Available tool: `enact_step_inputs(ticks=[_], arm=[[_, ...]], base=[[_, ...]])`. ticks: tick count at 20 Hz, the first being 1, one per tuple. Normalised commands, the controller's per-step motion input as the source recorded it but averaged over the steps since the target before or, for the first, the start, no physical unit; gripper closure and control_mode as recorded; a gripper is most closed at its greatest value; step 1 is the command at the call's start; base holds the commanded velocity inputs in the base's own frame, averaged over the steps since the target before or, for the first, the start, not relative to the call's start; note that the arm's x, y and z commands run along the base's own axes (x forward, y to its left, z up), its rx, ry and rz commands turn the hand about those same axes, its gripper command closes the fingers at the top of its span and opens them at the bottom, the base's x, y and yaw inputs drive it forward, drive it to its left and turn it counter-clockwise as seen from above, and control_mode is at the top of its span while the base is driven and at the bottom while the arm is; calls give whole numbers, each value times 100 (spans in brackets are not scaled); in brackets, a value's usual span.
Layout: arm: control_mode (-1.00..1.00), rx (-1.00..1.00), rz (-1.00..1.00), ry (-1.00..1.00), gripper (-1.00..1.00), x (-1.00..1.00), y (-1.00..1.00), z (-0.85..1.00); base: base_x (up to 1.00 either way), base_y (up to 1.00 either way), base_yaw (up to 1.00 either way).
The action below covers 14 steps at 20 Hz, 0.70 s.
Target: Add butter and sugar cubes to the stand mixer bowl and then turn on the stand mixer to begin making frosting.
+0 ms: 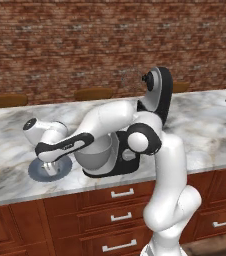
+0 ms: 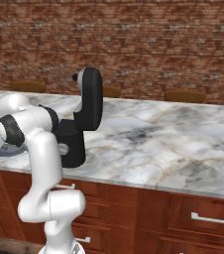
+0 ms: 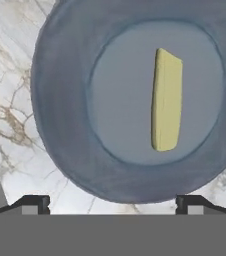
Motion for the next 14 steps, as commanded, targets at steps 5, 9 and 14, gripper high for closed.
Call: enact_step_inputs(ticks=[5, 9, 14], arm=[[-100, 2, 0, 0, -100, 15, 0, -20], [-100, 3, 0, 0, -100, 9, 2, -12], [-100, 2, 0, 0, -100, 9, 8, -15]], base=[[0, 0, 0], [0, 0, 0], [0, 0, 0]])
